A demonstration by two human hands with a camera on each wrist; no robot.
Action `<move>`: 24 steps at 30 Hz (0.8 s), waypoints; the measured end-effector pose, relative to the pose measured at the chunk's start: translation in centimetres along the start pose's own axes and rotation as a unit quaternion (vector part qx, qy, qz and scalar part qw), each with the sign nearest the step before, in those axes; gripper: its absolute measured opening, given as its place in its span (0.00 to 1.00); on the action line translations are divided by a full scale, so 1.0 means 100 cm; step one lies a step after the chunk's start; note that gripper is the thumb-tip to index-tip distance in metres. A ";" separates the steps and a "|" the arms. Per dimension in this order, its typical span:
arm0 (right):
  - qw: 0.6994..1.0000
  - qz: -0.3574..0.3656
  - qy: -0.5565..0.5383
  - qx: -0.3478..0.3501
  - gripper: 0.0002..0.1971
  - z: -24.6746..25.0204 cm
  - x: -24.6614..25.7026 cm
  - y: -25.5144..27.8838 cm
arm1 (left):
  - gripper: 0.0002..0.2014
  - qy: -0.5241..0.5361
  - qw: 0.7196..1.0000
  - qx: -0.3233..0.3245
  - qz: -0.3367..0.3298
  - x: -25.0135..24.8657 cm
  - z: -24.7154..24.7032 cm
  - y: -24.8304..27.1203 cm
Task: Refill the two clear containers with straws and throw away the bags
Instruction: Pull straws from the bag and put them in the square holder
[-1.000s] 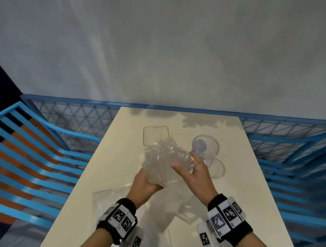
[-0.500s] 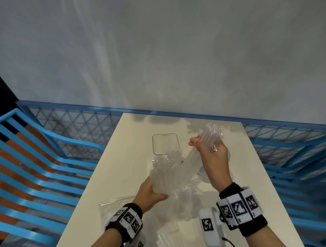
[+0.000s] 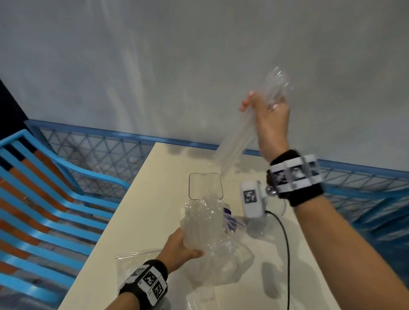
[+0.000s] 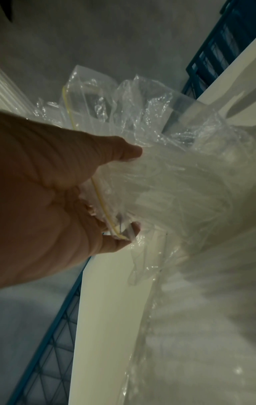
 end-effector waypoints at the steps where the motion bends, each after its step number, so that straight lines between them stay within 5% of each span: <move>1: 1.000 -0.013 0.026 -0.004 0.15 -0.007 -0.020 -0.002 | 0.30 -0.004 1.000 -0.002 0.002 0.001 0.000 0.000; 7: 0.970 -0.147 0.192 0.032 0.20 -0.025 -0.143 -0.002 | 0.33 0.001 1.000 -0.015 0.013 0.008 0.000 0.001; 13: 0.904 -0.294 0.277 0.140 0.43 -0.016 -0.195 -0.008 | 0.33 0.006 0.999 -0.024 0.033 0.014 0.000 0.002; 16: 0.902 -0.231 0.319 0.179 0.27 -0.014 -0.164 -0.013 | 0.33 0.003 0.999 -0.020 0.030 0.013 0.000 0.003; 20: 0.936 -0.081 0.311 0.144 0.12 0.003 -0.082 -0.009 | 0.31 -0.004 0.999 -0.018 0.030 0.009 -0.001 0.006; 24: 0.960 -0.071 0.207 0.175 0.07 0.026 -0.043 0.024 | 0.30 -0.023 1.000 -0.004 0.015 -0.001 -0.003 0.009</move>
Point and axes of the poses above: each hand's wrist, its own y-axis away from the middle knuckle, its own z-axis out of the back of the hand, x = y × z, the point moved 7 cm from there along -y, towards the middle knuckle, and after that the axes turned 15 degrees about -z, right-handed, at the moved point
